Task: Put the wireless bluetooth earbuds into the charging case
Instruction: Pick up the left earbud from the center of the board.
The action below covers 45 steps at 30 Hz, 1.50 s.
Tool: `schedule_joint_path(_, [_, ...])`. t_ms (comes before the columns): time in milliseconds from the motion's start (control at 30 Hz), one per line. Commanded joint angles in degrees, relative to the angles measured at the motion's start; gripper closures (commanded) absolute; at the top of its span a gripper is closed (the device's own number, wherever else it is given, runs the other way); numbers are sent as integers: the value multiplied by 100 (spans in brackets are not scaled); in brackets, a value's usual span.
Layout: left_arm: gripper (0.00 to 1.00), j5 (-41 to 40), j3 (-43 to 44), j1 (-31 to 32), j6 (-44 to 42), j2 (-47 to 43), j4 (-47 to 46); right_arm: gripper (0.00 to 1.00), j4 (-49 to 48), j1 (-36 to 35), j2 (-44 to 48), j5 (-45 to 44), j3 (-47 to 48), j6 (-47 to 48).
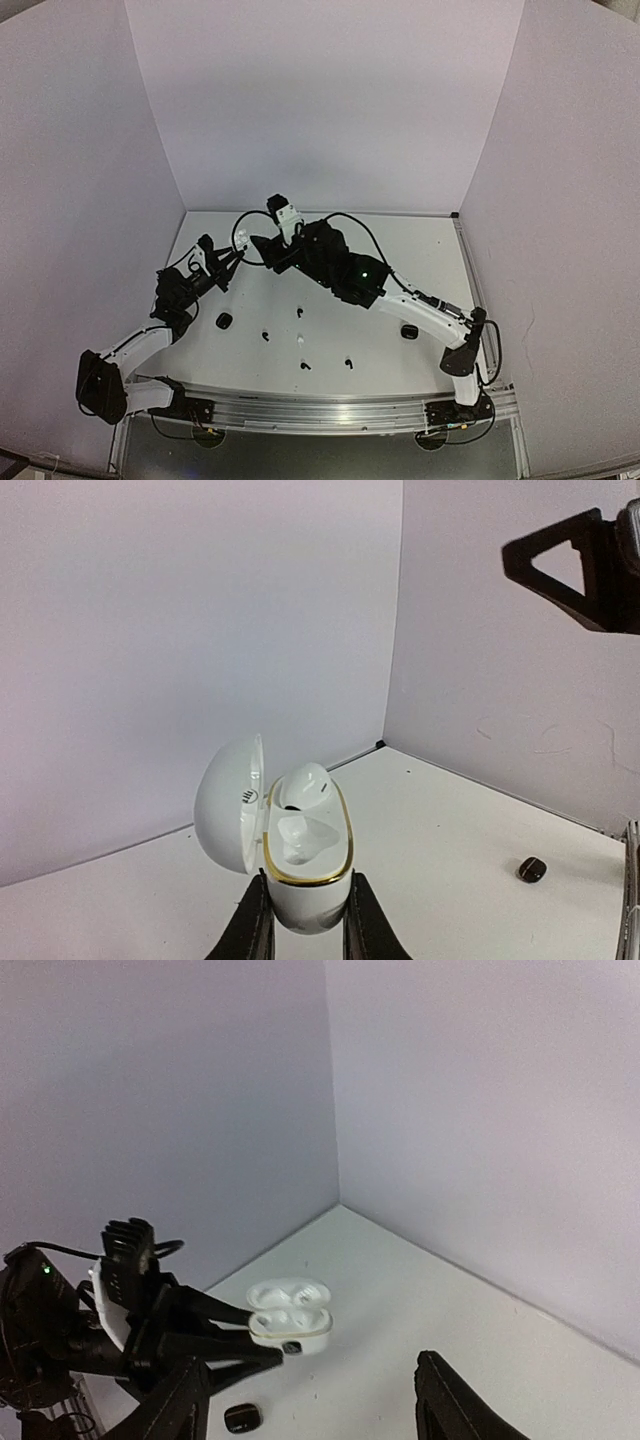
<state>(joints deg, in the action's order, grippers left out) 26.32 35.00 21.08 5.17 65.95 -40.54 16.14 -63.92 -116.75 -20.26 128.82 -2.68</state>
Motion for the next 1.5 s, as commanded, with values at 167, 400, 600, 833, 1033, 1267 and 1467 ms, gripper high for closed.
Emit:
schedule_joint_path(167, [100, -840, -228, 28, 43, -488, 340, 23, 4099, 391, -84, -612, -92, -3066])
schedule_joint_path(400, [100, -1146, -435, 28, 41, -981, 583, 31, 4963, 428, -1048, 372, 380, -3557])
schedule_joint_path(600, [100, -1524, -798, 34, -108, -1770, 816, 39, 5041, 434, -1671, 1038, 602, -4339])
schedule_joint_path(833, [100, -1363, -1570, 150, -212, -2662, 836, 40, 5044, 417, -2177, 1527, 583, -4605])
schedule_joint_path(1033, [100, -1330, -1863, 240, -191, -3125, 858, 44, 5035, 416, -2376, 1671, 486, -4697])
schedule_joint_path(1267, [100, -1271, -1883, 250, -39, -3184, 757, 51, 5039, 422, -2835, 1751, 698, -4599])
schedule_joint_path(1467, [100, -1082, -1798, 253, 668, -3301, 791, 50, 5022, 420, -2827, 1785, 585, -4641])
